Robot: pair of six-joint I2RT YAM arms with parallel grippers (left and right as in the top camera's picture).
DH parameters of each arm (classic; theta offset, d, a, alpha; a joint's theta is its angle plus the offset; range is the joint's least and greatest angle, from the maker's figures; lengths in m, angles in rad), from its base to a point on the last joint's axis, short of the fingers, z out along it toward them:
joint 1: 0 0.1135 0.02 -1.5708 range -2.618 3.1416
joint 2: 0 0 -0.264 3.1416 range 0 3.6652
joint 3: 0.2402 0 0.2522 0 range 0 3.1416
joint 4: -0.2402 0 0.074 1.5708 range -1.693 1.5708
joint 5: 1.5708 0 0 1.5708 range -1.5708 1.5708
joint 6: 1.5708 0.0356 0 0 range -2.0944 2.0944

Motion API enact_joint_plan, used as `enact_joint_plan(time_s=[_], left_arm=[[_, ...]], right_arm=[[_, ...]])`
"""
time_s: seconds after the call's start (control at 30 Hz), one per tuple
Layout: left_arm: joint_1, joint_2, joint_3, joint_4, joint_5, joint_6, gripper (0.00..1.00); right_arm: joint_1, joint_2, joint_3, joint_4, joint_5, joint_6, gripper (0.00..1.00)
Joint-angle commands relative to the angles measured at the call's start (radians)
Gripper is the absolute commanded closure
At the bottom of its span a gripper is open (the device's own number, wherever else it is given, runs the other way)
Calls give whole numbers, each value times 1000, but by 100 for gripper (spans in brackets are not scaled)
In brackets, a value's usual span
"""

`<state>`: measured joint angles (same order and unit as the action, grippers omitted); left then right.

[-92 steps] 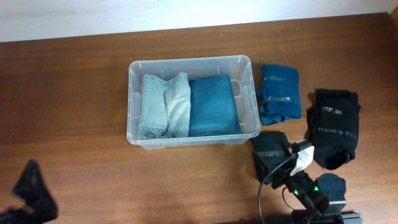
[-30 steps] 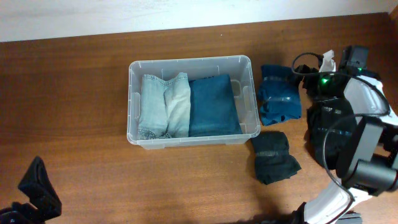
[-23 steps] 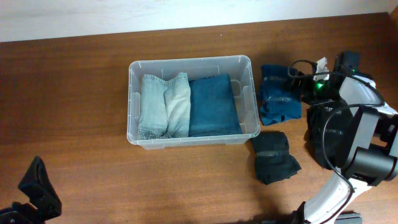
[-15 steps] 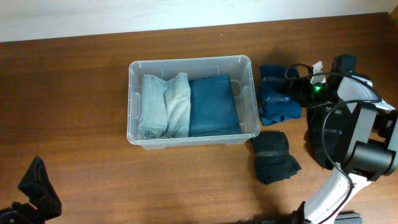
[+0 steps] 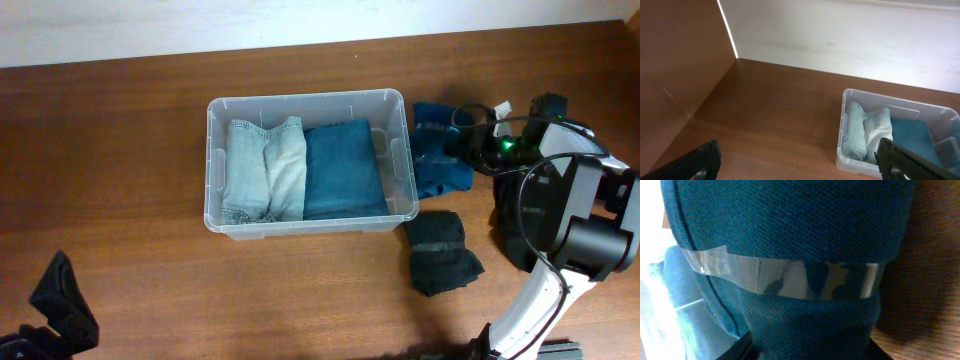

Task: Pack container
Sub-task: 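Grasp the folded teal sweater with the right gripper, then lift the teal sweater with the right gripper over into the box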

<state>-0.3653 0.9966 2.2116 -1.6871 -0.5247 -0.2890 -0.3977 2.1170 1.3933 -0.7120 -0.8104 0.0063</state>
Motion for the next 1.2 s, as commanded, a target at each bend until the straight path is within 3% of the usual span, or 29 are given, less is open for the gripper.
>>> enact_joint_plan(time_s=[0.0,0.37,0.53,0.7,0.87,1.03,1.17], left_arm=[[2,2,2,0,-6,-10,1],[2,2,2,0,-6,-10,0],[2,2,2,0,-6,-10,0],[2,2,2,0,-6,-10,0],[2,2,2,0,-6,-10,0],[2,2,2,0,-6,-10,0],[2,2,2,0,-6,-10,0]], right_arm=[[3,-75,5,-10,-75,2,63],[26,-583,20,-14,-107,93,69],[202,-727,19,-11,-106,219,72],[449,-707,19,65,-45,373,73],[727,-636,19,189,235,756,73],[876,-536,19,335,346,967,73],[909,-438,19,397,385,1059,73]])
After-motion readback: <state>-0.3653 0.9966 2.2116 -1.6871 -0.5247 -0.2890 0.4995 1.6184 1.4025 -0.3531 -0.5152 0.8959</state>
